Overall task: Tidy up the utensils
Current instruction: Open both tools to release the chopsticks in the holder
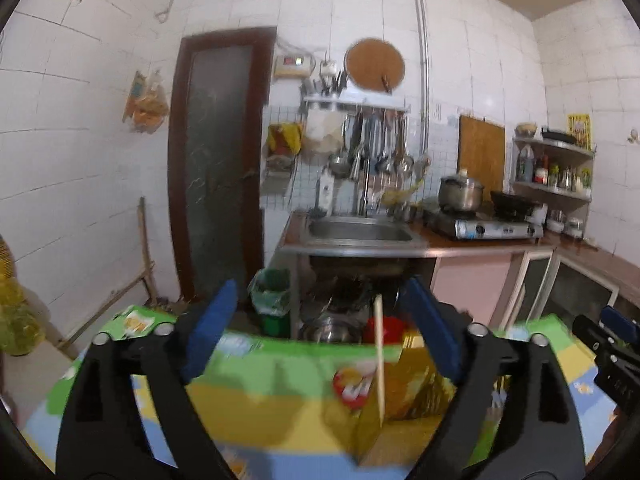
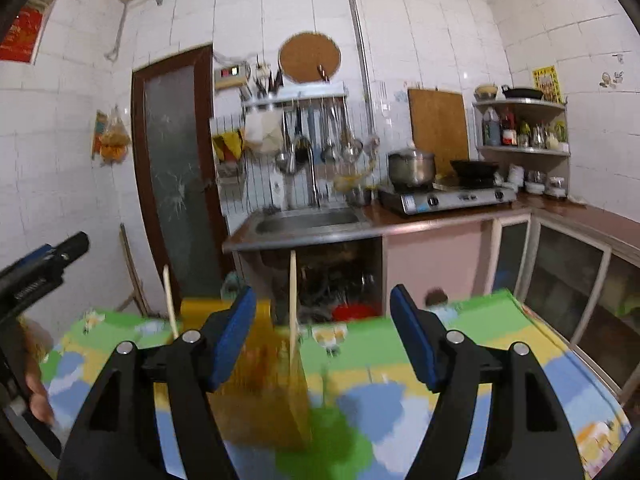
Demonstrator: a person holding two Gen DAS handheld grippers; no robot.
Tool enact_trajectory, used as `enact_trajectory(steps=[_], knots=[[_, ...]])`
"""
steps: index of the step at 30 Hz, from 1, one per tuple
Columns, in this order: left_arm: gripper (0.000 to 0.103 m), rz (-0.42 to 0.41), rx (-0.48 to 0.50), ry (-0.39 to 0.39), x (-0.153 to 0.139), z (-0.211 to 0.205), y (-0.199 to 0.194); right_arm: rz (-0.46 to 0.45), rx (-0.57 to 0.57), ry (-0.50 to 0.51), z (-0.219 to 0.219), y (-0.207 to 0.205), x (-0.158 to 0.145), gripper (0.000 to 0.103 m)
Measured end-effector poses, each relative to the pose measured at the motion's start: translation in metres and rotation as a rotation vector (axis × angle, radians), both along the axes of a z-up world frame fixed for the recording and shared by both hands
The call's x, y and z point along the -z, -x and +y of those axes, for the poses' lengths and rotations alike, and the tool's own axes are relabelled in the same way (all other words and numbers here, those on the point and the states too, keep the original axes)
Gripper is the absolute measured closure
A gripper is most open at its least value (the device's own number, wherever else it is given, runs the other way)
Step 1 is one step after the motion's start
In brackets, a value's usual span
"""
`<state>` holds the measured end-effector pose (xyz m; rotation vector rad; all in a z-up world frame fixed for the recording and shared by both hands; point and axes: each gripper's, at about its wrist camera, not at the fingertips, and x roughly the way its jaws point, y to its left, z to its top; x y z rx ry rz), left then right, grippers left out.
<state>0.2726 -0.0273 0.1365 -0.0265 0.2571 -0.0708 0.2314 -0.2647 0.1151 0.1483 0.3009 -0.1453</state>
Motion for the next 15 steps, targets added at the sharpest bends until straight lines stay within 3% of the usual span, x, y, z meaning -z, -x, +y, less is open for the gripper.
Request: enact_trajectory(steps=[4, 15], knots=[[0.007, 0.100, -0.003, -0.038, 0.021, 0.013, 0.030, 0.114, -0.017, -0.015, 0.008, 0.030, 0.020, 0.034], [0.005, 0.415, 0.050, -0.105, 0.125, 0.031, 0.088, 0.411, -0.032, -0.057, 0.040, 0.084, 0.108, 0.034]])
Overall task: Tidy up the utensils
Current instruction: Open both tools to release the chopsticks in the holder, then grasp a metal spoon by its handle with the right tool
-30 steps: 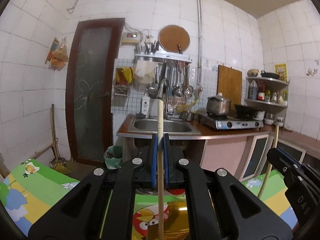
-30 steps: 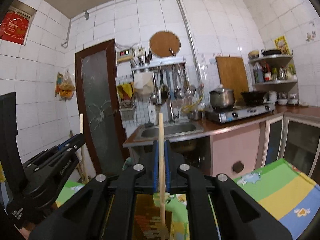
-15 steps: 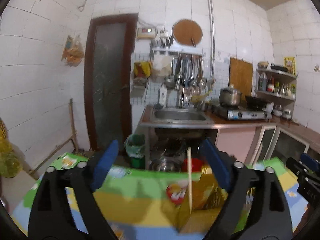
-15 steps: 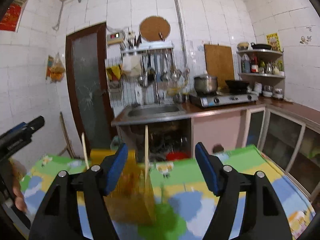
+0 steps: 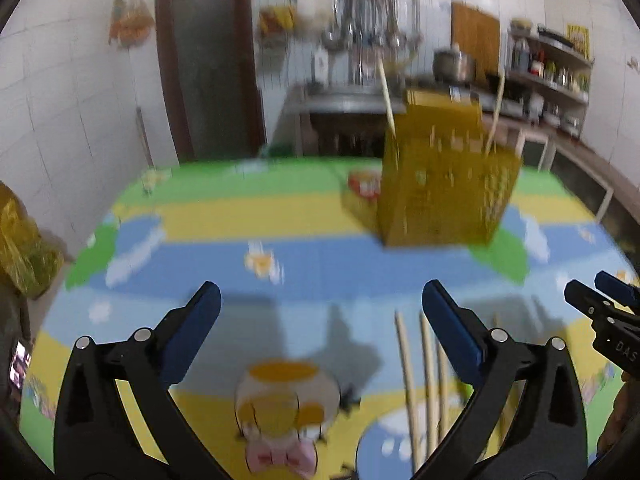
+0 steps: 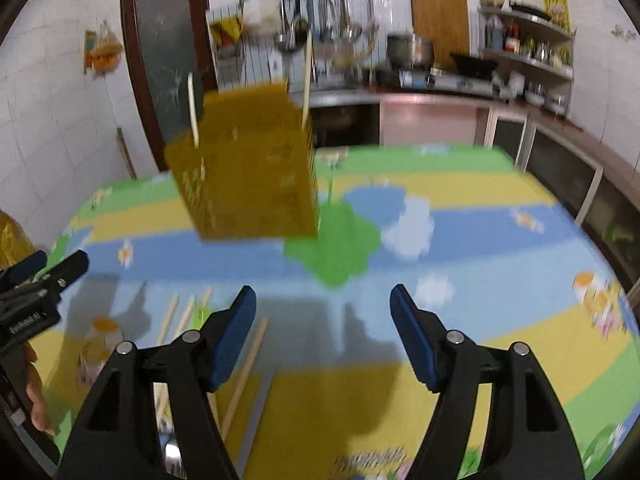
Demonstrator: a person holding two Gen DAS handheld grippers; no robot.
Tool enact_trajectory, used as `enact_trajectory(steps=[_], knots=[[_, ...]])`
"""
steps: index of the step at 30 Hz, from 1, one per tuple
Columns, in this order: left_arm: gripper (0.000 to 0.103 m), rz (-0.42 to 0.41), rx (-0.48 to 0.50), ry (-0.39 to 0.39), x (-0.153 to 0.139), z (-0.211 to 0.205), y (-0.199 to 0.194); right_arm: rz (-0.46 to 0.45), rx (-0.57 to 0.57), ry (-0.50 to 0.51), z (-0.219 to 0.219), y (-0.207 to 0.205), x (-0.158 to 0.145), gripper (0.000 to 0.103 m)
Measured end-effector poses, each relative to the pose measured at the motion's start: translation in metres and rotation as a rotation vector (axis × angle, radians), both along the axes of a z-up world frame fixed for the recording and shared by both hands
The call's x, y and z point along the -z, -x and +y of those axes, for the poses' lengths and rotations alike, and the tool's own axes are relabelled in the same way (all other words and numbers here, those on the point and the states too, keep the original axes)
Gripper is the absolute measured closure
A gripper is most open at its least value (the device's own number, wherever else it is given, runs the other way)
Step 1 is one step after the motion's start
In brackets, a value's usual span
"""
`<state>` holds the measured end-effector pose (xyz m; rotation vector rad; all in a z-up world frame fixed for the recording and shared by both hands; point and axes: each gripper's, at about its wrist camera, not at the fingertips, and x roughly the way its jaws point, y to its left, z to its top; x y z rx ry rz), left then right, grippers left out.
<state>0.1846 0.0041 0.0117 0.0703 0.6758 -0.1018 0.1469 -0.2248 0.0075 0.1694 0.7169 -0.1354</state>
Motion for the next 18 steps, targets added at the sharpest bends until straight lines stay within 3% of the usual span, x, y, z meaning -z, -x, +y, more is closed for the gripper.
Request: enact_trajectory(steps=[6, 18], knots=[[0.005, 0.141, 0.007, -0.021, 0.045, -0.007, -0.002, 0.090, 0.019, -0.027, 0.011, 0.010, 0.032, 0.034], [0.005, 0.213, -0.001, -0.016, 0.069, -0.017, -0.008, 0.188, 0.049, -0.019, 0.032, 0.013, 0.052, 0.036]])
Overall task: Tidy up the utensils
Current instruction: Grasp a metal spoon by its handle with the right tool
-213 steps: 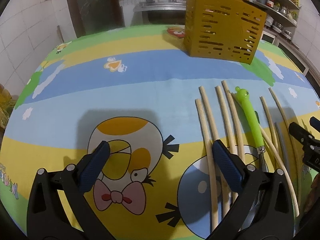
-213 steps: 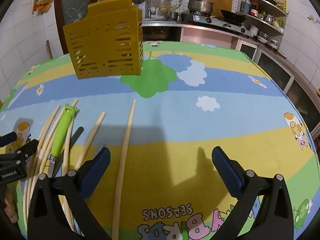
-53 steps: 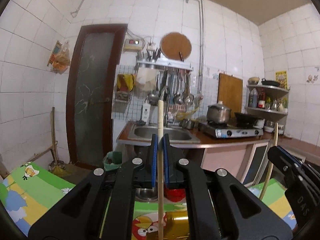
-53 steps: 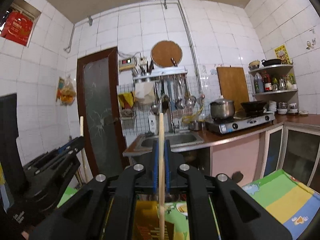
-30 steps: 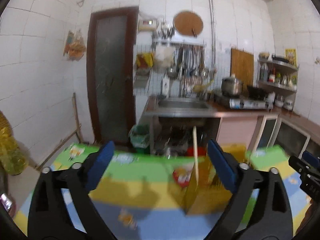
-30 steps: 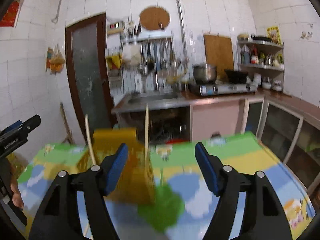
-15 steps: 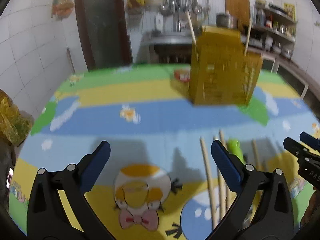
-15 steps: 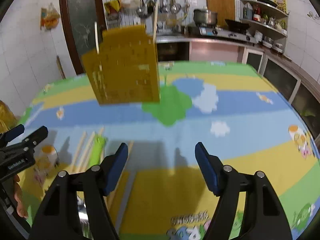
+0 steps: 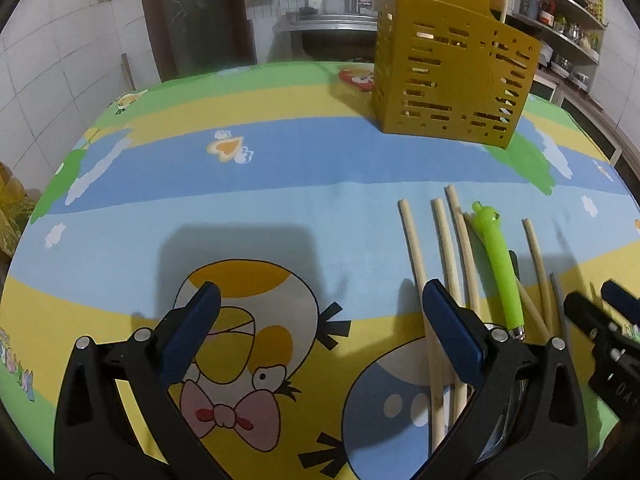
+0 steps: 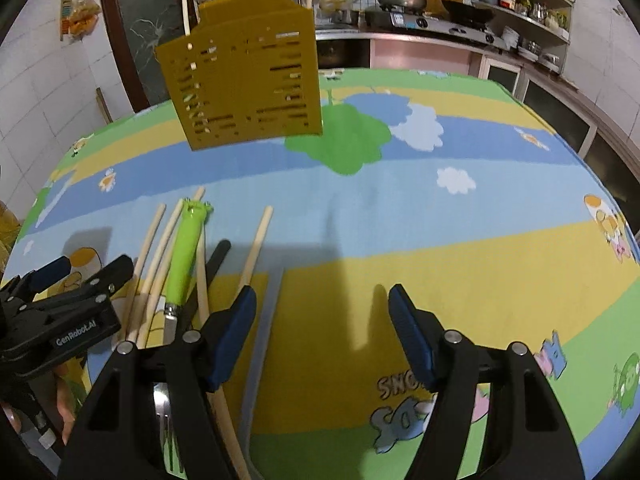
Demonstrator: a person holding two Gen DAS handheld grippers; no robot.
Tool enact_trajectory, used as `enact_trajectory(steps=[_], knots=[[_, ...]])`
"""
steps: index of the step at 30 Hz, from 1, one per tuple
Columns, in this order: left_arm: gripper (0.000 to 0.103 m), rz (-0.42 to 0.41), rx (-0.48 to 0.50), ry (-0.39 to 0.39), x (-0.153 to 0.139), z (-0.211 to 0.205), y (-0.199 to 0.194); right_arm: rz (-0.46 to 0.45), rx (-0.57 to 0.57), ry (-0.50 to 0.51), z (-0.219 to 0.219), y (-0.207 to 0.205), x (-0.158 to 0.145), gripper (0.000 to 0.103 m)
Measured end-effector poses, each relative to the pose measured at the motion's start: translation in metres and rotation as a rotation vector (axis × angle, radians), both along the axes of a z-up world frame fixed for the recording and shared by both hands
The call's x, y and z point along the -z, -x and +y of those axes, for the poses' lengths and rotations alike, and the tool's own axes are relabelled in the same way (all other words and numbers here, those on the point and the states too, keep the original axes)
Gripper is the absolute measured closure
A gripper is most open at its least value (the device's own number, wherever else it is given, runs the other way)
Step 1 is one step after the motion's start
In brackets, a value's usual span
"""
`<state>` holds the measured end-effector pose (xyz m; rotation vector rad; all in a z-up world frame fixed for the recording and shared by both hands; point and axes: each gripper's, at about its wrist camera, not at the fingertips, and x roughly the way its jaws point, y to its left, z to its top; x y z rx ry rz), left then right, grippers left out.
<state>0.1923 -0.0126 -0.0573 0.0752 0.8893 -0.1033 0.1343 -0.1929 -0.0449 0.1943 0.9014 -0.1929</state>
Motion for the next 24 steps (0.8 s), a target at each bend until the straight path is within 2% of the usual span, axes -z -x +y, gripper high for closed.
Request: enact_trajectory(steps=[4, 5, 6, 8, 10, 12, 15, 24], knots=[[0.005, 0.017, -0.009, -0.003, 0.002, 0.001, -0.003, 0.013, 0.005, 0.009, 0.009, 0.002, 0.001, 0.036], [0.005, 0.027, -0.010, -0.002, 0.003, 0.001, -0.004, 0.016, 0.004, 0.014, 0.011, 0.002, 0.002, 0.040], [0.005, 0.034, -0.010, -0.002, 0.005, 0.001, -0.005, 0.025, 0.004, 0.023, 0.013, 0.002, 0.002, 0.049], [0.005, 0.041, -0.010, -0.001, 0.006, 0.001, -0.006, 0.036, 0.009, 0.023, 0.015, 0.001, 0.005, 0.054], [0.005, 0.041, -0.011, 0.001, 0.007, 0.002, -0.007, 0.028, 0.007, 0.027, 0.016, 0.001, 0.005, 0.065], [0.005, 0.043, -0.012, 0.000, 0.007, 0.001, -0.007, 0.023, -0.005, 0.022, 0.017, 0.001, 0.004, 0.080], [0.005, 0.042, -0.012, -0.002, 0.007, 0.001, -0.007, 0.019, -0.017, 0.018, 0.016, -0.002, 0.004, 0.091], [0.005, 0.030, -0.027, 0.028, 0.000, 0.002, -0.007, 0.022, -0.030, 0.009, -0.012, -0.012, 0.004, 0.095]])
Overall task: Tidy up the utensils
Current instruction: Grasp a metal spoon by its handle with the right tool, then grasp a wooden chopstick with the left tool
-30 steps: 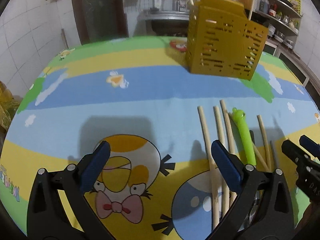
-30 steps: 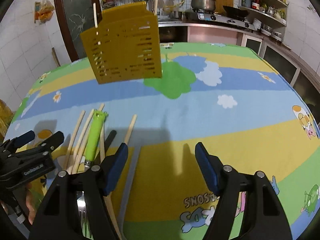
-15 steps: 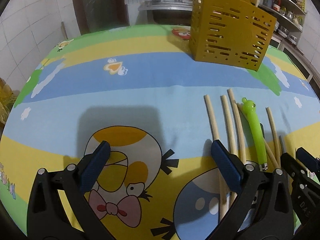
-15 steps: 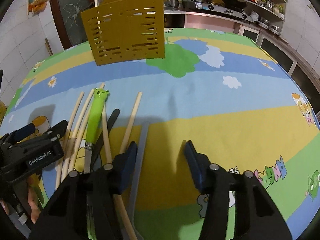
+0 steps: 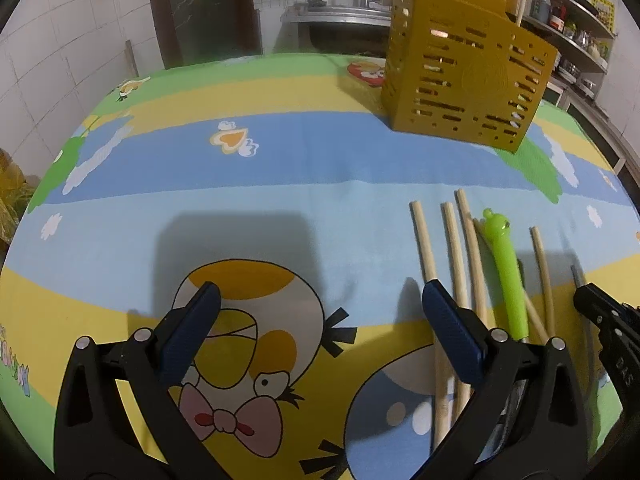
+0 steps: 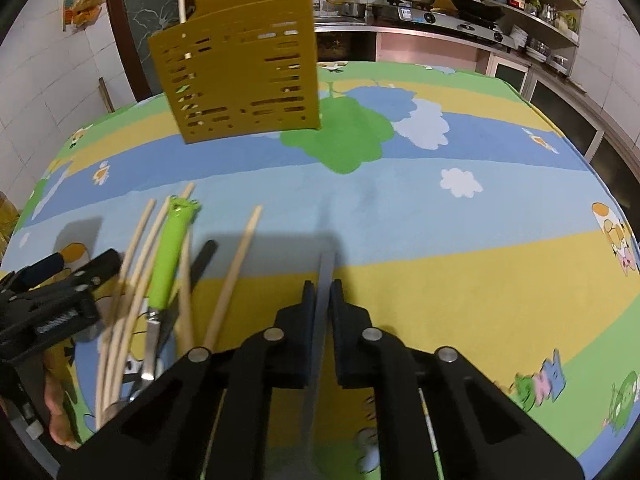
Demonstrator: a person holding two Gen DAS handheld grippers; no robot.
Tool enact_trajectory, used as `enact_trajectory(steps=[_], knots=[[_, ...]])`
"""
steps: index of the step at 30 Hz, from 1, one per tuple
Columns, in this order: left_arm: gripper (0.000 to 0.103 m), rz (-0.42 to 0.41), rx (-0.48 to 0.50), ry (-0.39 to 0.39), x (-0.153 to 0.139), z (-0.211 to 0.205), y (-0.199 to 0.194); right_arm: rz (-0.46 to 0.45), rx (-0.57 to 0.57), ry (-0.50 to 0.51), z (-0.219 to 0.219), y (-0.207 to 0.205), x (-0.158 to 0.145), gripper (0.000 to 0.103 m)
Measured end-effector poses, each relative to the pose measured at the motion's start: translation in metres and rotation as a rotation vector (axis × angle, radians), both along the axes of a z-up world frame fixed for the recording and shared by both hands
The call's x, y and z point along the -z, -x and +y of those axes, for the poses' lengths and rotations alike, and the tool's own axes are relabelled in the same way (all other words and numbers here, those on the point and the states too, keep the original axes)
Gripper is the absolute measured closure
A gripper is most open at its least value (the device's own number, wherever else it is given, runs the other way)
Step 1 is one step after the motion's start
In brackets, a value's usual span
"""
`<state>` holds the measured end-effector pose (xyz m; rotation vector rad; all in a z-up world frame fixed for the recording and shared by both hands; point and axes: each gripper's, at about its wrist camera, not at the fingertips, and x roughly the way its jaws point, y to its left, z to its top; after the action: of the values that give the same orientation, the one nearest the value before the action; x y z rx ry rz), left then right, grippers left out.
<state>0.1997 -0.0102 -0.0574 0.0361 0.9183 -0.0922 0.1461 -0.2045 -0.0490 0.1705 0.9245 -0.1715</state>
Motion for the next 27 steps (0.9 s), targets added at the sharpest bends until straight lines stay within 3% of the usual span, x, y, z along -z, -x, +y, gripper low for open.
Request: enact_trajectory(steps=[18, 21, 27], knots=[[0.006, 0.023, 0.023, -0.052, 0.007, -0.022, -0.009, -0.028, -0.007, -0.039, -0.018, 0.000, 0.003, 0.095], [0.020, 0.018, 0.048, -0.041, 0.005, -0.029, -0.010, -0.031, -0.008, -0.050, -0.020, 0.000, 0.004, 0.095], [0.059, 0.032, 0.112, -0.047, -0.001, -0.048, -0.015, -0.026, -0.009, -0.041, -0.019, -0.004, 0.003, 0.096]])
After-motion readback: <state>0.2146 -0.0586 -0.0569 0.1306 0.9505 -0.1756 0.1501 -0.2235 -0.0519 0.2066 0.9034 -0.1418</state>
